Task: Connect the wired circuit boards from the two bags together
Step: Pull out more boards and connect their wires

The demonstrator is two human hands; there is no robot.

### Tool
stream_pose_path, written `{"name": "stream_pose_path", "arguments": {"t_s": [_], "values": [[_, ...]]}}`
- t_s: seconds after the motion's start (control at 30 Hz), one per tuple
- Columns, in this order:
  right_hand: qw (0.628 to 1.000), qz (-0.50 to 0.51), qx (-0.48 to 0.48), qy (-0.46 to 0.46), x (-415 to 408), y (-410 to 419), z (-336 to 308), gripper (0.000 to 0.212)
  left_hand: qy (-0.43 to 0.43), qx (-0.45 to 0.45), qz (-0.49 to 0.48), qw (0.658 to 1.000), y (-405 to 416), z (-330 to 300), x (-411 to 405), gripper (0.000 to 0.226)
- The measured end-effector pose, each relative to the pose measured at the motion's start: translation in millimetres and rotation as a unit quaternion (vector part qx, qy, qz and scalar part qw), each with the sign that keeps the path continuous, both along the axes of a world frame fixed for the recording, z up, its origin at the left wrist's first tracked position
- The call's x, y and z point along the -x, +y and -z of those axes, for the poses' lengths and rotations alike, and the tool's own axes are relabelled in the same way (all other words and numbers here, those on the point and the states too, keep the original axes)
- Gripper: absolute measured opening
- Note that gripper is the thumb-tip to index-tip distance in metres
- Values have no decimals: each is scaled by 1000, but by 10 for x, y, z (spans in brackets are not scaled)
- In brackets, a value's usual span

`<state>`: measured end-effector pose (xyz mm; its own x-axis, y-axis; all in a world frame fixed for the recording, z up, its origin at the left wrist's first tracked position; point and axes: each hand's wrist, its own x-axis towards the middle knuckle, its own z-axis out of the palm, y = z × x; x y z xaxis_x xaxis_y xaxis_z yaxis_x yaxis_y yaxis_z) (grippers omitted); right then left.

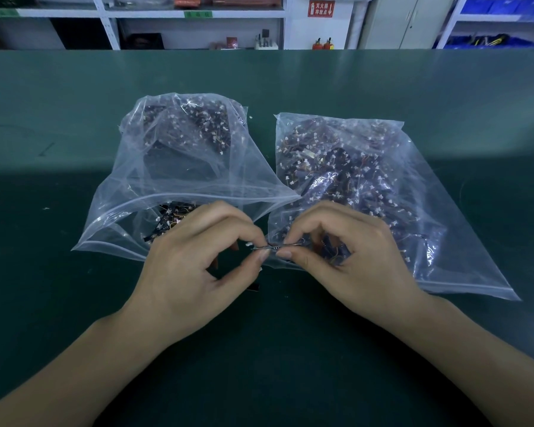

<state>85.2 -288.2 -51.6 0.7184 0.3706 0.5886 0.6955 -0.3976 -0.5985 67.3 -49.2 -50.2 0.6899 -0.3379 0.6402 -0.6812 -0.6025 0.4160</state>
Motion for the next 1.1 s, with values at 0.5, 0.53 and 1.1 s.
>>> {"name": "stream_pose_path", "arguments": {"t_s": [0.5, 0.53, 1.1], "values": [[986, 46, 159, -13, -41, -52, -15, 41, 6, 49, -22, 999, 70, 16, -50, 10], [988, 51, 146, -9, -43, -61, -25, 40, 8, 42, -11, 999, 67, 17, -44, 9], [997, 43, 66, -16, 31, -21, -90, 31, -132, -112, -55, 983, -144, 60, -61, 15]]}}
